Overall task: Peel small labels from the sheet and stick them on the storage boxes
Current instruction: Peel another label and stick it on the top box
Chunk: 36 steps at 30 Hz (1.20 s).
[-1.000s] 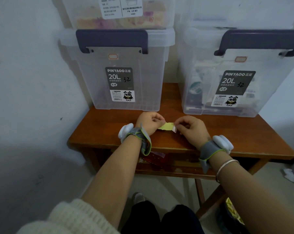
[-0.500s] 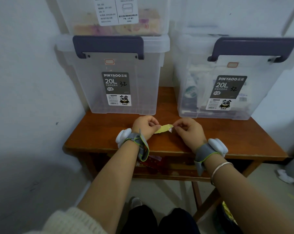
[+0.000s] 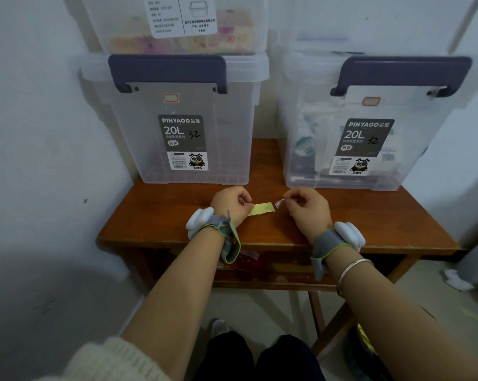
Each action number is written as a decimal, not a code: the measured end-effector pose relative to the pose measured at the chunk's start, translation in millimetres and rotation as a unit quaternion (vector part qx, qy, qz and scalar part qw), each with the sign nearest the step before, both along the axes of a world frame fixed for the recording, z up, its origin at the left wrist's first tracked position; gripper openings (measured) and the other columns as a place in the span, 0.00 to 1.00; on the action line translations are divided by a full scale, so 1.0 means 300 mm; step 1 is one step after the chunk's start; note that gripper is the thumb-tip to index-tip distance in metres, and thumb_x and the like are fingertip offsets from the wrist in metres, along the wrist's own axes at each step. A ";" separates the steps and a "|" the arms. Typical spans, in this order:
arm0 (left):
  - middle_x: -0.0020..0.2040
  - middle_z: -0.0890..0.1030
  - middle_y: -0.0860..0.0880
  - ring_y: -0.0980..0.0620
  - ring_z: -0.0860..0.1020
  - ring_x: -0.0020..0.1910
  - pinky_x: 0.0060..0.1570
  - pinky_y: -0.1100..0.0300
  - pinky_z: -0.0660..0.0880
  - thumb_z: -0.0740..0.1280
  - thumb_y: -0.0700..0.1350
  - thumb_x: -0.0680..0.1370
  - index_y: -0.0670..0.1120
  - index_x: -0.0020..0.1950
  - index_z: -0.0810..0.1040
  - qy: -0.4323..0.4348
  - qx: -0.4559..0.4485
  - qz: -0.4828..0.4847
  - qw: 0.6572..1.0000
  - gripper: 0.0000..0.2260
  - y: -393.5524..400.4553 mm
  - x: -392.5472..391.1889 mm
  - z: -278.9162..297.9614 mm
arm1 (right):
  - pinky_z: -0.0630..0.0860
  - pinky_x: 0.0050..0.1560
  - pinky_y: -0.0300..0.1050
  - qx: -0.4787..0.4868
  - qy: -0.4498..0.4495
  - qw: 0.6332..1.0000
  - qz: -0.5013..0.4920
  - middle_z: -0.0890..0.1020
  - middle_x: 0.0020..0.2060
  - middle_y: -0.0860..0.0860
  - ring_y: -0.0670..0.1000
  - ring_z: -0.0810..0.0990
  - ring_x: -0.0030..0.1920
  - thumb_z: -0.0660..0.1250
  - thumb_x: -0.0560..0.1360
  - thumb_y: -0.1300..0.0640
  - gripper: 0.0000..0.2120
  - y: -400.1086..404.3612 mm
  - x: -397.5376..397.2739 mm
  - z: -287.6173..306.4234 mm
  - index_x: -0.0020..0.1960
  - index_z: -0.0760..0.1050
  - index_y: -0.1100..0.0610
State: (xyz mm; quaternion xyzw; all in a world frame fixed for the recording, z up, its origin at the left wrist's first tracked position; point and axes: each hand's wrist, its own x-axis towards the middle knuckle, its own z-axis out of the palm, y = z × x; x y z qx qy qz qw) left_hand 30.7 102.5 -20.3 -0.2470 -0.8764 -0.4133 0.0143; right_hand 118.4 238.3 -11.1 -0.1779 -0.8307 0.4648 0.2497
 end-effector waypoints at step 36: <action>0.65 0.74 0.40 0.42 0.73 0.62 0.61 0.54 0.70 0.56 0.39 0.79 0.41 0.65 0.71 0.253 -0.208 0.186 0.926 0.15 -0.393 -0.151 1.093 | 0.65 0.56 0.50 0.286 0.237 0.928 -0.021 0.85 0.43 0.55 0.56 0.71 0.57 0.62 0.72 0.59 0.08 -0.391 -0.360 0.972 0.46 0.80 0.56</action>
